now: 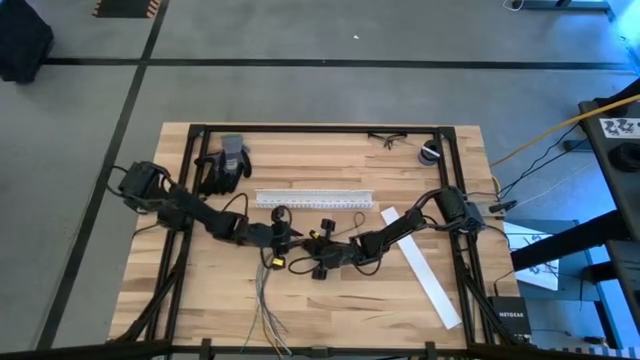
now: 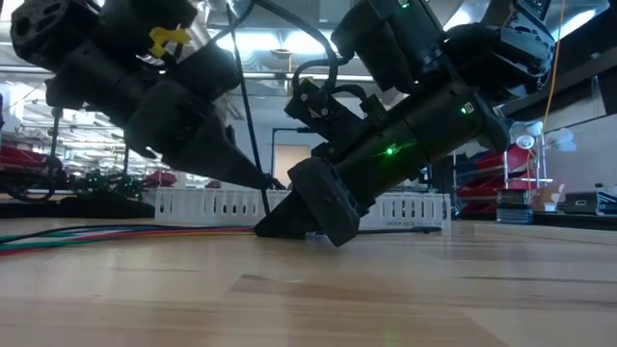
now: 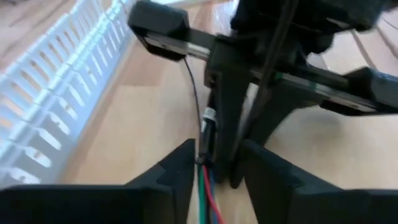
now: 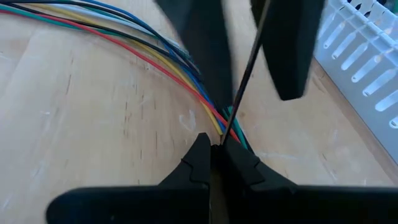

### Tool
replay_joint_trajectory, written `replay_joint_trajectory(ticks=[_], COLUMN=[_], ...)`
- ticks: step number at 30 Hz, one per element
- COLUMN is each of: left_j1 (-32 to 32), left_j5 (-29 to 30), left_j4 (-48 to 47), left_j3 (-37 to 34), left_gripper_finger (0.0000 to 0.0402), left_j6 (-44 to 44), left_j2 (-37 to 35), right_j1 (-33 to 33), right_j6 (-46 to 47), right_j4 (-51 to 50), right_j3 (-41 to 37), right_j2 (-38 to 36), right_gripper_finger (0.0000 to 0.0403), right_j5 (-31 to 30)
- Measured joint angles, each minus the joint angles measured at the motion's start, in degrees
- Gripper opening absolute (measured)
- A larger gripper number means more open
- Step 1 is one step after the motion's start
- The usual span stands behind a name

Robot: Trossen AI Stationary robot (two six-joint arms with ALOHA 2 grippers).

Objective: Ziptie cables
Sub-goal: Wrap the cables together using a black ziptie

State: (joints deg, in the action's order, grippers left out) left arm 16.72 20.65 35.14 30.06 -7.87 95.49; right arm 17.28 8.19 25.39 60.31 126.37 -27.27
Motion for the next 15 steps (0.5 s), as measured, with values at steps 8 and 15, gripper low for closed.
replay_joint_trajectory(ticks=[8, 15], left_j1=[-0.2, 2.9], left_j5=[-1.2, 0.2], left_j4=[-2.0, -12.9], left_j3=[1.0, 4.9], left_gripper_finger=[0.0003, 0.0001], left_j6=[2.2, 4.1], left_j2=[-0.4, -11.6], right_j1=[0.0, 0.0], right_j6=[0.0, -1.0], right_j4=[0.1, 1.7], right_j3=[0.0, 0.2], right_j2=[0.0, -0.3], right_gripper_finger=[0.0015, 0.0015], right_j5=[-0.2, -1.5])
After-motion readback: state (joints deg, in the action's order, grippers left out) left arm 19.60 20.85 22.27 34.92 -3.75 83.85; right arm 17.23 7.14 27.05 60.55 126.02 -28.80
